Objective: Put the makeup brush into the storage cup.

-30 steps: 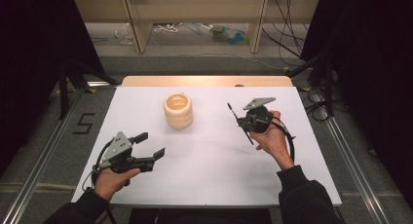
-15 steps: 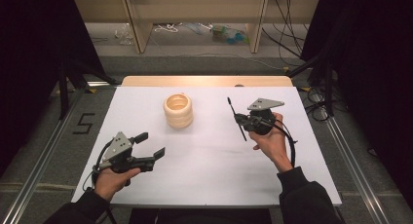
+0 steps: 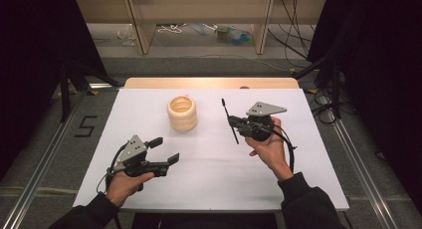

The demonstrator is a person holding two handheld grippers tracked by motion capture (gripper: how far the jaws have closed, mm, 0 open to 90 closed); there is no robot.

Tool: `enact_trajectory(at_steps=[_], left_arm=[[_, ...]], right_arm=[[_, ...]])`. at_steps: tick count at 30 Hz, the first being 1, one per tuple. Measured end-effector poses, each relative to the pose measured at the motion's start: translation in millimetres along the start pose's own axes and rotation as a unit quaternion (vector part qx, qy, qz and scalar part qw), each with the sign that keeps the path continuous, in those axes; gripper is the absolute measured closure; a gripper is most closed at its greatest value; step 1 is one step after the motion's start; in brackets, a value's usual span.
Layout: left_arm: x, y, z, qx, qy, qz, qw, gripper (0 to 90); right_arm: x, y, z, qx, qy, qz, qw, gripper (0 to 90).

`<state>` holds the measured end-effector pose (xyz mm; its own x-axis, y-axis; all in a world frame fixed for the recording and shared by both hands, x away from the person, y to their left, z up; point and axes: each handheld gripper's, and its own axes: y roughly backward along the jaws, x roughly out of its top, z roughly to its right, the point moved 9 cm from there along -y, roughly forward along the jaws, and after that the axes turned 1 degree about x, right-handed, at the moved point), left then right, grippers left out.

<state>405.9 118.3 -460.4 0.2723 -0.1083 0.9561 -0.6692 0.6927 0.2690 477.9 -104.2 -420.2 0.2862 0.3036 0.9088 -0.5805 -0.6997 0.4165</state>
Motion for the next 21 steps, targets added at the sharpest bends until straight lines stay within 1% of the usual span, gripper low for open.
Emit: enact_trajectory(at_steps=[1,2,3,4,6,7,8,9,10,12,13,14,15,16,17,18,19,20,21], left_arm=[[-0.3,-4.0,3.0,-0.006,-0.001,-0.002,1.0,16.4],[-0.3,-4.0,3.0,-0.006,-0.001,-0.002,1.0,16.6],[-0.9,-6.3,5.1,-0.007,0.007,-0.003,0.9999,16.6],[-1.4,-11.2,9.1,-0.015,0.003,-0.006,0.9999,16.7],[-1.7,-13.3,11.2,-0.016,0.007,-0.008,0.9998,16.8],[-1.3,-17.5,14.7,-0.02,0.004,-0.008,0.9998,16.8],[-1.3,-17.5,14.7,-0.02,0.004,-0.008,0.9998,16.8],[-1.3,-19.9,17.0,-0.022,0.007,-0.009,0.9997,16.8],[-1.3,-21.2,17.9,-0.023,0.005,-0.011,0.9997,16.9],[-1.2,-27.0,22.5,-0.03,0.007,-0.011,0.9995,17.0],[-1.2,-27.0,22.5,-0.03,0.007,-0.011,0.9995,17.0],[-1.0,-30.2,24.8,-0.03,0.012,-0.01,0.9994,17.1],[-0.8,-32.0,26.0,-0.034,0.012,-0.009,0.9993,17.1],[-0.8,-32.0,26.0,-0.034,0.012,-0.009,0.9993,17.2],[-0.3,-33.1,26.2,-0.035,0.006,-0.01,0.9993,17.2],[0.4,-34.3,26.2,-0.033,0.009,-0.008,0.9994,17.2],[2.6,-36.9,25.7,-0.036,0.007,-0.002,0.9993,17.3],[2.6,-36.9,25.7,-0.036,0.007,-0.002,0.9993,18.0],[2.5,-37.3,24.9,-0.03,0.009,-0.004,0.9995,18.0]], right_arm=[[1.0,0.2,-1.3,0.0,0.003,0.001,1.0,85.8],[1.0,0.2,-1.3,0.0,0.003,0.001,1.0,85.8],[1.8,-0.2,-3.8,0.004,0.001,0.002,1.0,85.8],[3.5,-1.4,-8.3,0.013,-0.001,0.007,0.9999,85.8],[4.0,-1.6,-9.9,0.013,0.001,0.007,0.9999,85.8],[5.1,-2.9,-14.3,0.019,0.001,0.011,0.9998,85.8],[5.1,-2.9,-14.3,0.019,0.001,0.011,0.9998,85.8],[5.7,-3.8,-16.7,0.023,0.0,0.014,0.9996,85.8],[6.4,-4.3,-19.9,0.029,-0.001,0.016,0.9994,85.8],[8.3,-6.0,-27.7,0.042,-0.003,0.02,0.9989,85.8],[8.3,-6.0,-27.7,0.042,-0.003,0.02,0.9989,85.8],[9.6,-6.9,-33.1,0.047,0.0,0.022,0.9987,85.8],[10.7,-7.7,-34.7,0.047,-0.002,0.028,0.9985,85.8],[10.7,-7.7,-34.7,0.047,-0.002,0.028,0.9985,85.8],[10.7,-7.6,-37.2,0.053,-0.002,0.026,0.9983,85.8],[11.0,-9.1,-40.0,0.06,0.001,0.027,0.9978,85.8],[10.5,-10.6,-43.3,0.06,0.002,0.026,0.9979,85.8],[9.9,-11.2,-45.7,0.066,0.001,0.022,0.9976,85.8],[9.9,-11.2,-45.7,0.066,0.001,0.022,0.9976,85.8]])
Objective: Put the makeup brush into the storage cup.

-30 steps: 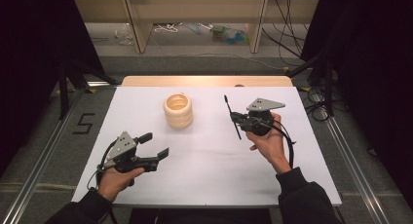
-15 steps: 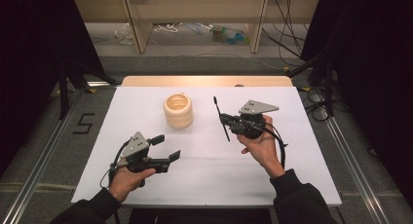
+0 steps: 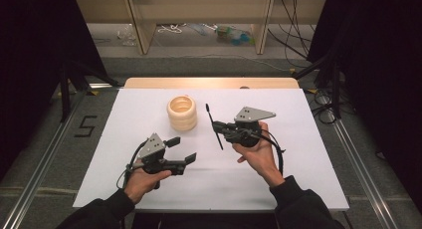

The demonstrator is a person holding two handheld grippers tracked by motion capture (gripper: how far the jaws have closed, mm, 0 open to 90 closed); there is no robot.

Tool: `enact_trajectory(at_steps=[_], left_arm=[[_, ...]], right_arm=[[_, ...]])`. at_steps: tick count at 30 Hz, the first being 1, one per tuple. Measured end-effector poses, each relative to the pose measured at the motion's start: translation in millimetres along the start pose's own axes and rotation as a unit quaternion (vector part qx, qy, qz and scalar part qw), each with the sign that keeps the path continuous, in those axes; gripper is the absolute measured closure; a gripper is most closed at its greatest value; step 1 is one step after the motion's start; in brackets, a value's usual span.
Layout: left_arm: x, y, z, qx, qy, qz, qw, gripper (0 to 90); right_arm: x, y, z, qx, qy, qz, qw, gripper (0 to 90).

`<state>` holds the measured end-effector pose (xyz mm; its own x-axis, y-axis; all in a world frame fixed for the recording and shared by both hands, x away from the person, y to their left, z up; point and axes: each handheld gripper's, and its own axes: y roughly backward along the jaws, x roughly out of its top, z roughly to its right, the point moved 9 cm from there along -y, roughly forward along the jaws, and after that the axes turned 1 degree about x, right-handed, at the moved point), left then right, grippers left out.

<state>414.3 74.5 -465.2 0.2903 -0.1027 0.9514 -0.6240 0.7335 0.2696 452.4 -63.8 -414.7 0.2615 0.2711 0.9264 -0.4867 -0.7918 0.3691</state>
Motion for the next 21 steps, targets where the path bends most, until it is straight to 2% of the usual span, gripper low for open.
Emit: enact_trajectory(at_steps=[2,3,7,10,11,12,13,14,15,16,18,19,21], left_arm=[[0.8,-2.5,0.0,-0.005,-0.008,0.003,1.0,18.3],[0.2,-4.2,1.6,-0.003,-0.001,0.001,1.0,18.5],[0.9,-6.3,4.5,-0.006,-0.002,0.004,1.0,19.3],[2.4,-7.6,6.8,-0.011,-0.011,0.006,0.9999,19.7],[2.6,-8.0,7.2,-0.009,-0.009,0.006,0.9999,19.7],[2.8,-8.8,8.7,-0.011,-0.004,0.007,0.9999,19.8],[2.7,-9.1,8.9,-0.01,-0.003,0.007,0.9999,20.0],[3.2,-10.2,9.1,-0.012,-0.013,0.008,0.9998,20.1],[3.2,-10.2,9.1,-0.012,-0.013,0.008,0.9998,20.3],[2.9,-10.9,10.5,-0.012,-0.005,0.008,0.9999,20.3],[3.4,-11.7,11.2,-0.018,-0.016,0.008,0.9997,22.6],[3.1,-12.0,12.3,-0.017,-0.009,0.007,0.9998,23.6],[2.0,-12.8,13.7,-0.021,-0.014,0.003,0.9997,25.9]], right_arm=[[-0.1,-1.5,-2.7,0.003,0.001,0.001,1.0,85.8],[0.0,-3.5,-6.3,0.009,0.001,0.004,0.9999,85.8],[0.7,-6.6,-12.9,0.019,0.001,0.009,0.9998,85.8],[0.6,-8.1,-17.5,0.023,0.003,0.005,0.9997,85.8],[1.1,-9.0,-18.4,0.02,0.005,0.01,0.9997,85.8],[0.2,-9.4,-21.0,0.03,0.003,0.004,0.9995,85.8],[0.5,-10.3,-21.1,0.025,0.009,0.007,0.9996,85.8],[-0.5,-11.2,-23.8,0.03,0.006,0.003,0.9995,85.8],[-0.5,-11.2,-23.8,0.03,0.006,0.003,0.9995,85.8],[-0.8,-11.7,-24.4,0.031,0.007,0.003,0.9995,85.8],[-1.3,-13.1,-26.5,0.036,0.005,0.004,0.9993,85.8],[-1.8,-13.1,-26.9,0.037,0.005,0.002,0.9993,85.8],[-1.7,-13.6,-27.2,0.037,0.006,0.003,0.9993,85.8]])
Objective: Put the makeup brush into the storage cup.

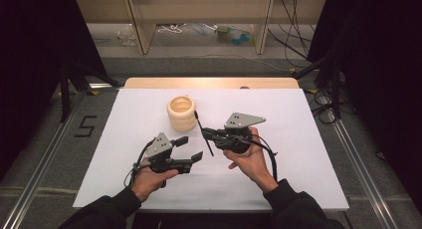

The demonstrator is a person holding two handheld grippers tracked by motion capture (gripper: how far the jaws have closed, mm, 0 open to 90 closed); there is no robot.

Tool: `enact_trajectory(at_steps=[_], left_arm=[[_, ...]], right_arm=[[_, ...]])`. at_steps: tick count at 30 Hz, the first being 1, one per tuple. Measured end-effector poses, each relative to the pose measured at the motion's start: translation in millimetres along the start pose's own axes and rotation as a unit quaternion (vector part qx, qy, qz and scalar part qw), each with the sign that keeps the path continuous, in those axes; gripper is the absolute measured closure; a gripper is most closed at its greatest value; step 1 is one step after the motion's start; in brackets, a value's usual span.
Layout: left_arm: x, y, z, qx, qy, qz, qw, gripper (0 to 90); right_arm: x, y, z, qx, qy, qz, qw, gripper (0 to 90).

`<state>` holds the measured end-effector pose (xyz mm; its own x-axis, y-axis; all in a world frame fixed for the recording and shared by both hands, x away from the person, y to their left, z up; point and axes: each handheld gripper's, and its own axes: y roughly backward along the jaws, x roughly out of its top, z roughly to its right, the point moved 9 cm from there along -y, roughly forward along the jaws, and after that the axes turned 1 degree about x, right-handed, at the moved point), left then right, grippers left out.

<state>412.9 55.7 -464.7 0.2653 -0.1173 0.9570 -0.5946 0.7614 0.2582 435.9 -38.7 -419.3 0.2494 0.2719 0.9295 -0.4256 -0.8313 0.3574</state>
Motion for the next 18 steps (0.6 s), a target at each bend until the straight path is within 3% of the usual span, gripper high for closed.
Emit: enact_trajectory(at_steps=[14,17,18], left_arm=[[1.6,-3.3,2.9,-0.015,0.007,0.007,0.9998,39.8],[1.5,-3.7,4.0,-0.02,0.011,0.007,0.9997,43.3],[1.3,-3.8,4.7,-0.02,0.013,0.006,0.9997,45.2]], right_arm=[[-2.2,-5.9,-11.1,0.013,0.005,-0.003,0.9999,85.8],[-0.7,-8.1,-12.8,0.017,0.011,0.007,0.9998,85.7],[-2.0,-7.5,-14.2,0.017,0.008,-0.002,0.9998,85.8]])
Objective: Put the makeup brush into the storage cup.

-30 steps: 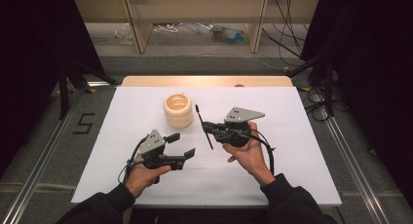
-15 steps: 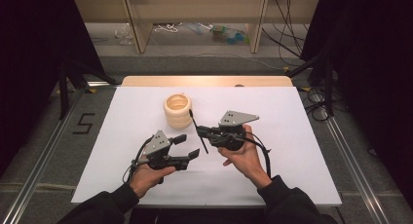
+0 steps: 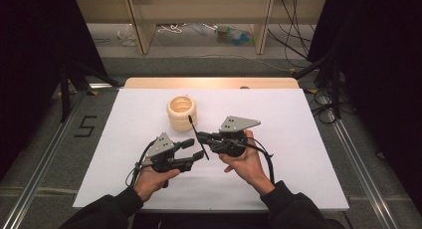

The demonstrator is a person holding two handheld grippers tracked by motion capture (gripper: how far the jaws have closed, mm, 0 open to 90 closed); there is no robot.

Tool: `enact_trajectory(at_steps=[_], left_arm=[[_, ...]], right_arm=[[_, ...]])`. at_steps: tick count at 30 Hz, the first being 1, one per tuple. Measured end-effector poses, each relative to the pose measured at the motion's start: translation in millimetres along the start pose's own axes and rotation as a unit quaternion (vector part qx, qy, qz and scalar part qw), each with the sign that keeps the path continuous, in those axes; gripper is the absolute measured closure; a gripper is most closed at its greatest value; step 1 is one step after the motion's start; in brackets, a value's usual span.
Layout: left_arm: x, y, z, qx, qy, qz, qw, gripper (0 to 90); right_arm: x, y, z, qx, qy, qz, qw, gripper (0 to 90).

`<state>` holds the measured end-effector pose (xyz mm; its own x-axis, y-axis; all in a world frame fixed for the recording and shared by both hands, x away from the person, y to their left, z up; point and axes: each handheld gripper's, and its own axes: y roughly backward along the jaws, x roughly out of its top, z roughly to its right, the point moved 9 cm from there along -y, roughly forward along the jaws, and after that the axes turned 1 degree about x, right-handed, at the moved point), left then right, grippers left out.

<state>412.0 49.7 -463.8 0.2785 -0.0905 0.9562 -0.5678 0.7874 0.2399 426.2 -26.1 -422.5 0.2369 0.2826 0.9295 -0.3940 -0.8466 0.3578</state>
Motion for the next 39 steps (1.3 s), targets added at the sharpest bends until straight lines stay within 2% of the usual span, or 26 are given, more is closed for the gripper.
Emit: enact_trajectory(at_steps=[3,4,5,7,12,13,14,19,23,28,30,34,35,39], left_arm=[[0.2,-0.5,1.8,-0.003,0.001,0.001,1.0,47.6],[0.8,-0.6,1.7,-0.007,-0.009,0.001,0.9999,48.8],[1.0,-0.8,2.2,-0.005,-0.008,0.002,1.0,50.6],[1.3,-0.7,2.0,-0.005,-0.01,0.002,0.9999,52.6],[2.6,-0.4,2.4,-0.005,-0.005,0.007,0.9999,56.5],[3.4,-0.4,1.8,-0.01,-0.018,0.008,0.9998,57.2],[3.5,-0.2,2.3,-0.007,-0.01,0.01,0.9999,59.2],[4.8,-0.3,4.6,-0.015,-0.015,0.013,0.9997,63.5],[5.8,0.3,4.1,-0.012,-0.015,0.016,0.9997,66.4],[6.3,0.4,5.5,-0.015,-0.014,0.019,0.9996,69.5],[7.1,0.8,5.3,-0.017,-0.021,0.02,0.9994,71.6],[7.2,1.1,5.3,-0.019,-0.023,0.021,0.9993,75.0],[7.1,1.2,5.4,-0.018,-0.018,0.021,0.9995,75.7],[7.1,1.4,4.8,-0.017,-0.02,0.021,0.9994,78.2]], right_arm=[[-0.1,-1.8,-3.3,0.008,-0.002,0.0,1.0,85.8],[0.4,-1.5,-1.6,0.001,0.007,0.002,1.0,85.8],[0.8,-3.0,-2.9,0.007,0.006,0.007,0.9999,85.8],[0.2,-2.4,-2.7,0.004,0.007,0.002,1.0,85.8],[0.3,-4.0,-6.5,0.014,-0.003,0.004,0.9999,85.8],[0.0,-3.7,-6.1,0.011,-0.001,0.002,0.9999,85.8],[0.3,-4.6,-7.5,0.016,-0.002,0.004,0.9999,85.8],[-0.5,-4.4,-7.5,0.011,0.0,-0.001,0.9999,85.8],[0.5,-4.7,-7.0,0.011,0.007,0.004,0.9999,85.8],[0.1,-5.3,-9.2,0.015,0.0,0.003,0.9999,85.8],[0.4,-5.4,-9.4,0.012,0.001,0.004,0.9999,85.8],[0.0,-5.4,-10.5,0.017,0.001,0.001,0.9999,85.8],[-0.1,-5.2,-10.1,0.015,0.002,0.001,0.9999,85.8],[0.6,-5.1,-9.0,0.012,0.01,0.004,0.9999,85.8]])
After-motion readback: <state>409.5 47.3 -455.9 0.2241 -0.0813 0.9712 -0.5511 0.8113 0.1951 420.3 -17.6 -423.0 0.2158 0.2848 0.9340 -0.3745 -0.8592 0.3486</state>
